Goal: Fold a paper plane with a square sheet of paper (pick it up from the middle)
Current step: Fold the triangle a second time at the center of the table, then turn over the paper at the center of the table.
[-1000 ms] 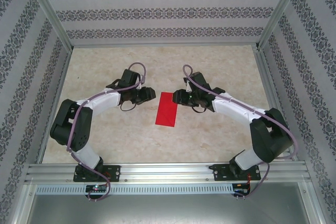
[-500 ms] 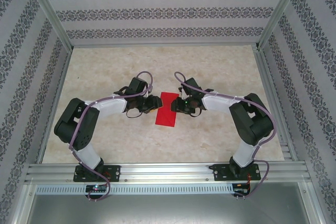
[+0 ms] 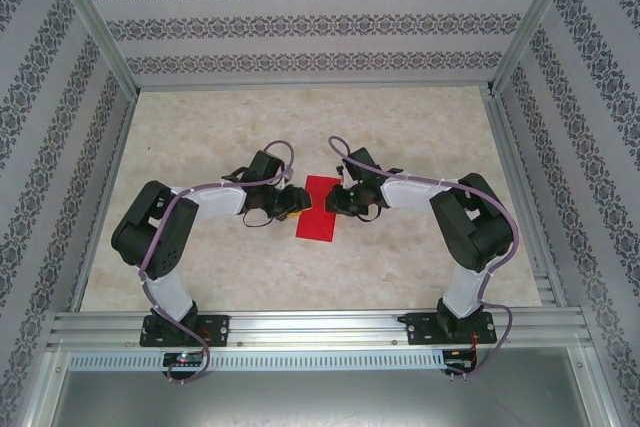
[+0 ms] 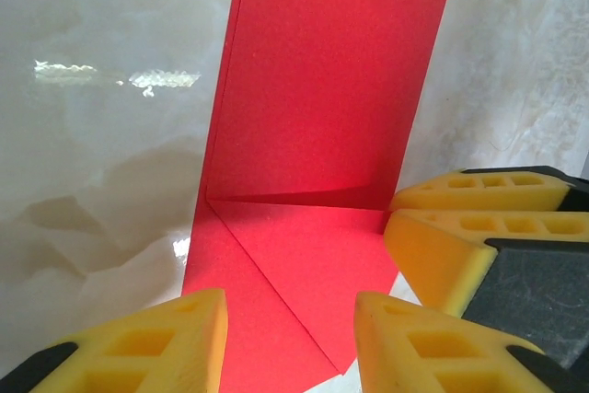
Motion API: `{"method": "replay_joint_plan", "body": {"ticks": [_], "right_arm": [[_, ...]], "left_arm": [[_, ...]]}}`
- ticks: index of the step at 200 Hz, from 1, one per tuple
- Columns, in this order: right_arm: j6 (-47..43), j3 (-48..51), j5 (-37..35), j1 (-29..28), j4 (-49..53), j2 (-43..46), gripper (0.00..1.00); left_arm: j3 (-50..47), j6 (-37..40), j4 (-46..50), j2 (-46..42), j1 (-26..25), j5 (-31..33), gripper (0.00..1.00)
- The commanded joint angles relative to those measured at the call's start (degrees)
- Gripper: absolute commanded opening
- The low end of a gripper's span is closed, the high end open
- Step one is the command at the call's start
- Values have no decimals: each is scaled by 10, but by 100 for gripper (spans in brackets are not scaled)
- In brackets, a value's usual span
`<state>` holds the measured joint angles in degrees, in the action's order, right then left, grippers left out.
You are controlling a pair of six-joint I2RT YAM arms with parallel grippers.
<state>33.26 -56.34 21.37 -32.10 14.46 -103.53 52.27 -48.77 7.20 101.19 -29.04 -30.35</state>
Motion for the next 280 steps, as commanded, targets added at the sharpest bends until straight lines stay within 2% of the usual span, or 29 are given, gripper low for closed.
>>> {"method": "replay_joint_plan", "body": {"ticks": [1,46,133,205,224,239,262,280], "right_arm": [[2,-2,4,7,-19,0,13],[13,9,-7,16,-25,4,7],[16,17,-3,19,-32,4,8],[25,24,3,19,-40,15,10],[31,28,-7,20,-34,41,18],[36,32,-36,23,-19,74,31],[37,48,-106,29,9,147,56],[31,53,-157,37,42,197,67]], "left_arm": [[-2,-13,-36,9,-10,-22,41],[-1,-14,-47,16,-11,-31,41],[16,-13,-70,48,-19,-50,40],[38,-18,-79,74,-23,-42,23],[40,-15,-78,73,-23,-37,16],[41,-10,-76,70,-23,-31,12],[42,8,-75,57,-23,-27,7],[50,37,-45,35,-24,-11,5]]}}
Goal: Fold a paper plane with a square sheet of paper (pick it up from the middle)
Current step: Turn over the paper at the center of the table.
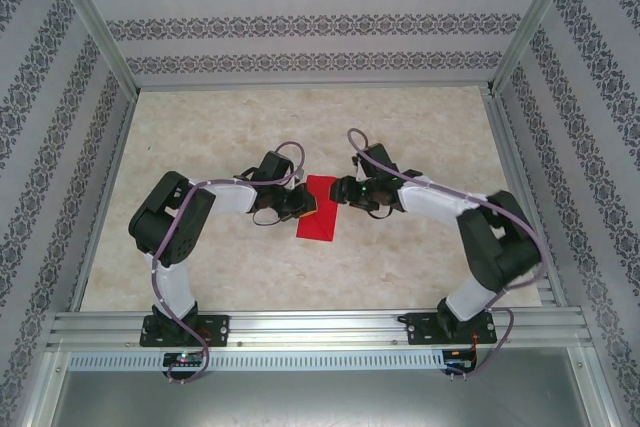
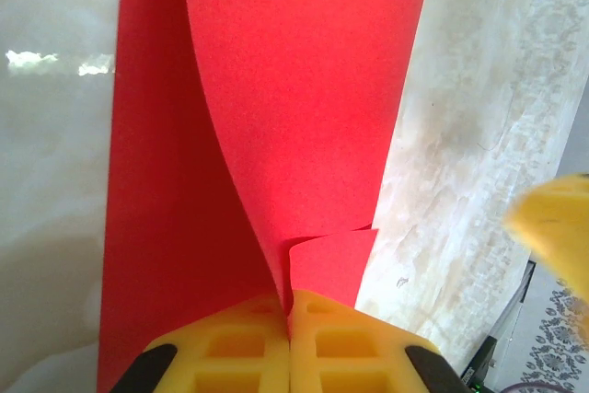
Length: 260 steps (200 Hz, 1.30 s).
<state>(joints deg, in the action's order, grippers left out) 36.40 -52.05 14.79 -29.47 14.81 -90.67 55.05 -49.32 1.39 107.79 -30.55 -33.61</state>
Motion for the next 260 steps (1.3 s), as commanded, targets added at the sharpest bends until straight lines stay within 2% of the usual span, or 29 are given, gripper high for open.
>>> {"method": "replay_joint_plan", "body": {"ticks": [1,30,49,78,104,152,171,216,260], "right_arm": [[0,10,-95,11,40,71,68],[7,37,-150,35,59,148,87],[8,58,-169,51,58,199,98],[9,74,-197,76,73,246,98],[22,85,-205,100,84,262,98],[37,104,-182,150,76,262,98],[36,107,-170,161,77,258,98],[30,107,-168,176,101,255,98],[28,106,-189,182,129,258,98]], "left_arm": [[23,45,17,-32,-9,22,5],[55,110,120,-88,-9,68,3],[99,156,230,-124,-12,131,3],[191,223,385,-151,-28,264,3],[271,269,466,-140,-52,383,3],[400,313,559,-20,-109,674,4],[436,322,575,36,-124,753,3],[485,349,570,146,-141,816,3],[477,340,540,196,-156,765,3]]}}
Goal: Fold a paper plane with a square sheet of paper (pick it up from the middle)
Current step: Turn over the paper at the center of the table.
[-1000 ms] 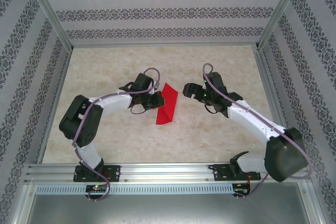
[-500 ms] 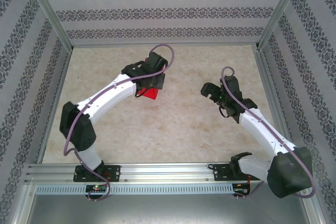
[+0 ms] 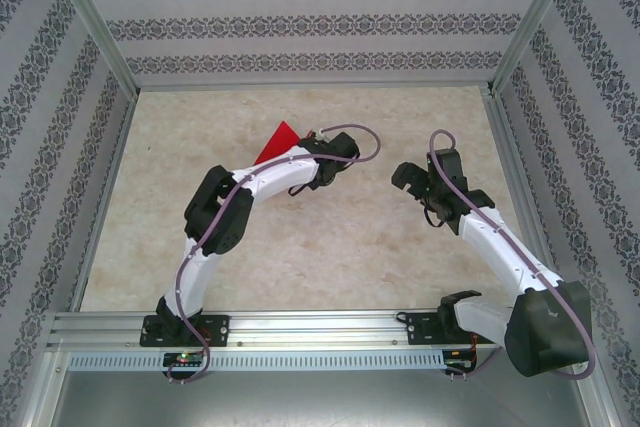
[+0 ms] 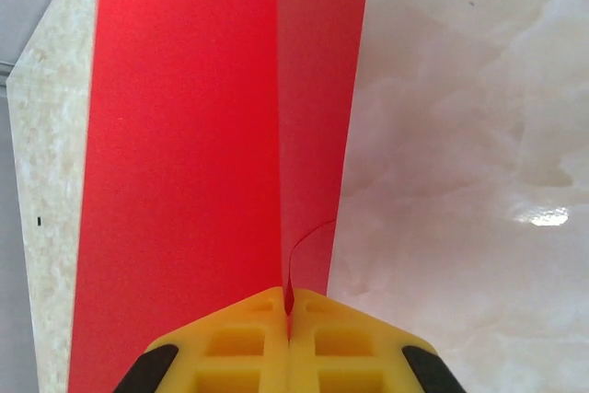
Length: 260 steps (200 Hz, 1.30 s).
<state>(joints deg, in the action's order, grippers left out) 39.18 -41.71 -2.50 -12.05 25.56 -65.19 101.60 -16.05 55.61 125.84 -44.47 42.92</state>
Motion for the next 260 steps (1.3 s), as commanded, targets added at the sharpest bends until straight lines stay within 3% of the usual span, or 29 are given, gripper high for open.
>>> {"method": "replay_joint_plan", "body": {"ticks": [1,46,85,113,144,178,197,219,245,260], "right_arm": [[0,2,-16,8,22,4,98],[9,5,-10,13,29,6,98],[15,8,-2,14,31,8,98],[14,4,2,14,39,10,98],[7,-5,4,14,52,21,98],[-9,-22,34,14,55,13,97],[-14,-32,64,8,41,-7,92],[-10,-64,62,-36,31,-47,86],[7,-126,51,-126,8,-127,78],[15,-171,46,-179,-11,-185,75]], "left_arm": [[12,8,-3,16,-17,-2,3],[-9,-14,-27,37,-26,-56,5],[-17,-33,-36,40,-26,-95,14],[-10,-47,-32,31,-25,-133,29],[-22,-60,-47,-27,-24,-217,46],[-79,-88,-100,-132,-6,-368,65],[-132,-110,-148,-203,19,-443,75],[-199,-135,-191,-280,60,-491,85],[-285,-172,-228,-355,127,-509,99],[-328,-186,-238,-385,170,-512,100]]}}
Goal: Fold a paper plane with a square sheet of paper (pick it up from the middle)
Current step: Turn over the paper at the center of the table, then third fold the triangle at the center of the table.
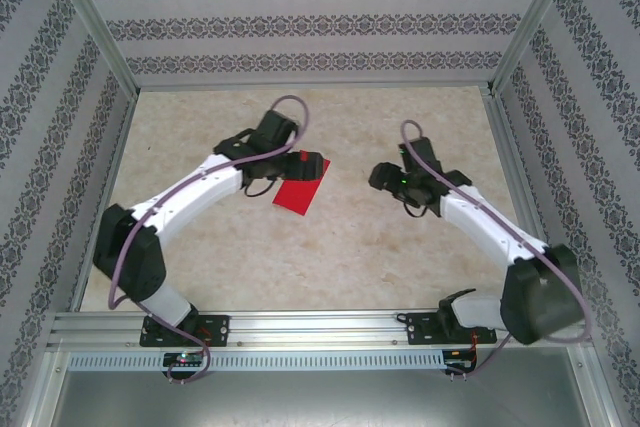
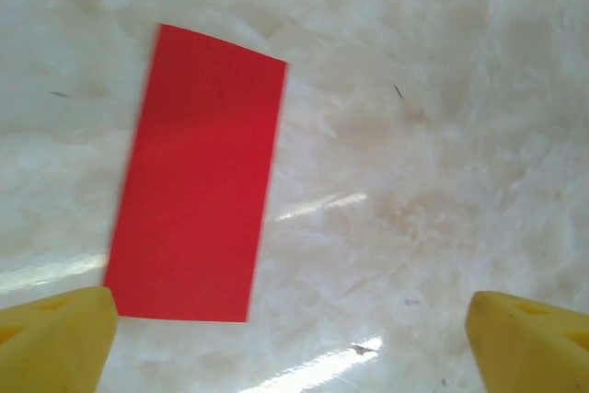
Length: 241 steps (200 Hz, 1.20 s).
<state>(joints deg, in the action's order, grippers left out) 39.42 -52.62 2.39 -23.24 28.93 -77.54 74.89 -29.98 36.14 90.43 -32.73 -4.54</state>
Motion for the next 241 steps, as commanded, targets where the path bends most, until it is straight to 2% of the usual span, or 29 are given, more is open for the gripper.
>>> {"method": "replay_joint_plan", "body": {"ticks": [1,19,59,89,116,152,197,241], "right_arm": [[13,-65,-3,-70,-46,-65,75],[19,-130,4,-123,-63,-143,69],[15,-309,33,-189,-40,-333,44],[8,-408,46,-202,-19,-424,41],[-3,-471,43,-202,14,-486,42],[-34,-493,53,-202,47,-523,45],[-104,-468,103,-202,78,-543,45],[-236,-375,112,-198,136,-490,45]], "left_arm": [[-63,-48,-43,-33,54,-37,100],[-109,-62,-48,-59,101,-39,100],[-202,-89,-82,-96,187,-59,100],[-222,-85,-84,-103,221,-76,100],[-228,-86,-103,-98,228,-86,100],[-228,-86,-117,-80,228,-99,100],[-225,-84,-116,-71,228,-107,100],[-221,-79,-118,-64,228,-122,99]]}}
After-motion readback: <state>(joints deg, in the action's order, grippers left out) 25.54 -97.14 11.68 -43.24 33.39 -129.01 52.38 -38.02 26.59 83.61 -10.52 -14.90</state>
